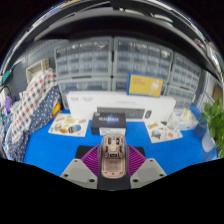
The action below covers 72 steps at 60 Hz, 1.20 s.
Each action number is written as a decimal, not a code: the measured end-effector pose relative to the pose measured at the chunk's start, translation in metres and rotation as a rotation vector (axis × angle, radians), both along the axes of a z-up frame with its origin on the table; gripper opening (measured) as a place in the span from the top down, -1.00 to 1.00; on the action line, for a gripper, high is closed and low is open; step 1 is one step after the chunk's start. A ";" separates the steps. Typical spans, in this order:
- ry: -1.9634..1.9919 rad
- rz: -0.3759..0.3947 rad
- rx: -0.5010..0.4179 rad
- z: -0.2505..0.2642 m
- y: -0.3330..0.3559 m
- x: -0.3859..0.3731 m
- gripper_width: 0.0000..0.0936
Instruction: Arrange mouse
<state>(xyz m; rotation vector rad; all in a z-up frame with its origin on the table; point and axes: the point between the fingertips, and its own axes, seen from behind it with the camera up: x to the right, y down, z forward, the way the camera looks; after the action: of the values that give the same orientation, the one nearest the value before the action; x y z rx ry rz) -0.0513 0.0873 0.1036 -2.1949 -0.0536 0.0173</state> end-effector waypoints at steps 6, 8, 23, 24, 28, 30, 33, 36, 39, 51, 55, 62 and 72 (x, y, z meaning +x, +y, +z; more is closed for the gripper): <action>0.011 0.007 -0.079 -0.047 -0.006 0.005 0.31; 0.015 0.008 -0.101 -0.061 -0.008 0.005 0.31; 0.038 0.009 -0.165 -0.115 -0.026 -0.006 0.25; 0.043 0.005 -0.161 -0.115 -0.026 -0.006 0.25; 0.054 0.001 -0.145 -0.114 -0.026 -0.006 0.16; 0.058 0.000 -0.139 -0.114 -0.025 -0.006 0.11; 0.056 0.004 -0.132 -0.114 -0.025 -0.006 0.06; 0.047 0.009 -0.123 -0.114 -0.024 -0.006 0.02; 0.048 0.010 -0.115 -0.113 -0.024 -0.007 -0.03; 0.009 0.007 -0.156 -0.104 -0.042 -0.009 -0.86; -0.014 0.011 -0.137 -0.086 -0.056 -0.010 -0.85; -0.024 0.017 -0.102 -0.048 -0.089 -0.013 -0.85; -0.043 0.007 -0.057 0.007 -0.152 -0.008 -0.85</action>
<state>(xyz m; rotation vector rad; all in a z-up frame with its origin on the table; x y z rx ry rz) -0.0590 -0.0643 0.1104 -2.2518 -0.0858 -0.0254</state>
